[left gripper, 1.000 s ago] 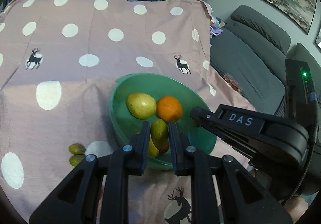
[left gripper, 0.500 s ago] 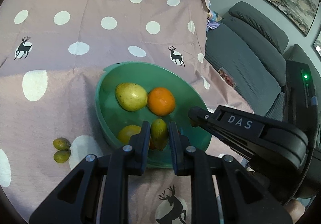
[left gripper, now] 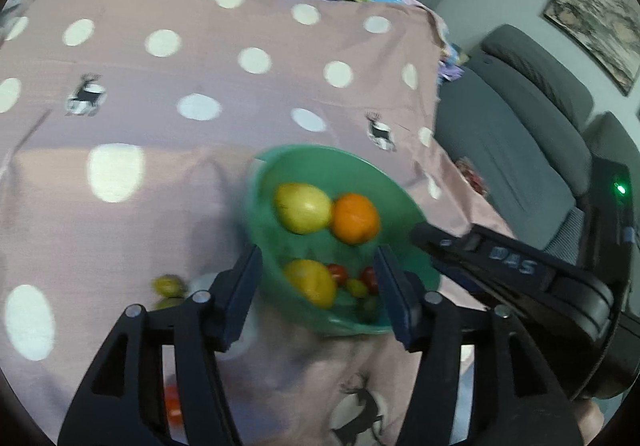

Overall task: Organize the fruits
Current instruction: 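Move the right gripper to another small green fruit and close on it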

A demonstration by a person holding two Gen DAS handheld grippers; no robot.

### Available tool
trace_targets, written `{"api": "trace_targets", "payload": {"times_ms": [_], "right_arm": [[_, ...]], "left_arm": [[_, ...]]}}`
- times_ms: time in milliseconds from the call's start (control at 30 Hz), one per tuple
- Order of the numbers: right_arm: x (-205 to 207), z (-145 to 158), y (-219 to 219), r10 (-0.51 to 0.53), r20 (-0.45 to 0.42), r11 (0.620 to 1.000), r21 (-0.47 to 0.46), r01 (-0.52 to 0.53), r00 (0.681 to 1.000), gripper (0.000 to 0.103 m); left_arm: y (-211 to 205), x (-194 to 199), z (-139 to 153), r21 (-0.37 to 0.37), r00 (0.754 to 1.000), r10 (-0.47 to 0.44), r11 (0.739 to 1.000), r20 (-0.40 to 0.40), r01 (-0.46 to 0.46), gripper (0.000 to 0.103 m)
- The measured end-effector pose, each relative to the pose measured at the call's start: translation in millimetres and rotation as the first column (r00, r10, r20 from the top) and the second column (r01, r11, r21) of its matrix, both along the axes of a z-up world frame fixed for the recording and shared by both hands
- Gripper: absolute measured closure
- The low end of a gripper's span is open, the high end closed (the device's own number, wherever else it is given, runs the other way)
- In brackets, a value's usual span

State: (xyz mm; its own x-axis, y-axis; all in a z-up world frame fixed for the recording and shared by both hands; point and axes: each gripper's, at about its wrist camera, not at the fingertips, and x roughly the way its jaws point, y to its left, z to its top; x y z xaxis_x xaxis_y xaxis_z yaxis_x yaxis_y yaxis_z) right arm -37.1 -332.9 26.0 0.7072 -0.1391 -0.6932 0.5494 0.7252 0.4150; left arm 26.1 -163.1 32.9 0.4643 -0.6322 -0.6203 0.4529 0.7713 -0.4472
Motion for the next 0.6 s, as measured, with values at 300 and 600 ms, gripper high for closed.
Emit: {"api": "trace_targets", "payload": {"times_ms": [300, 600], "right_arm": [[19, 18, 54, 0.207, 0.033, 0.978, -0.039, -0.206, 0.978, 0.051], [59, -12, 135, 0.379, -0.126, 0.918, -0.071, -0.389, 0.917, 0.051]], "left_arm": [[84, 19, 7, 0.075, 0.975, 0.223, 0.972, -0.013, -0.221, 0.036], [165, 32, -2, 0.102, 0.916, 0.396, 0.916, -0.066, -0.388, 0.034]]}}
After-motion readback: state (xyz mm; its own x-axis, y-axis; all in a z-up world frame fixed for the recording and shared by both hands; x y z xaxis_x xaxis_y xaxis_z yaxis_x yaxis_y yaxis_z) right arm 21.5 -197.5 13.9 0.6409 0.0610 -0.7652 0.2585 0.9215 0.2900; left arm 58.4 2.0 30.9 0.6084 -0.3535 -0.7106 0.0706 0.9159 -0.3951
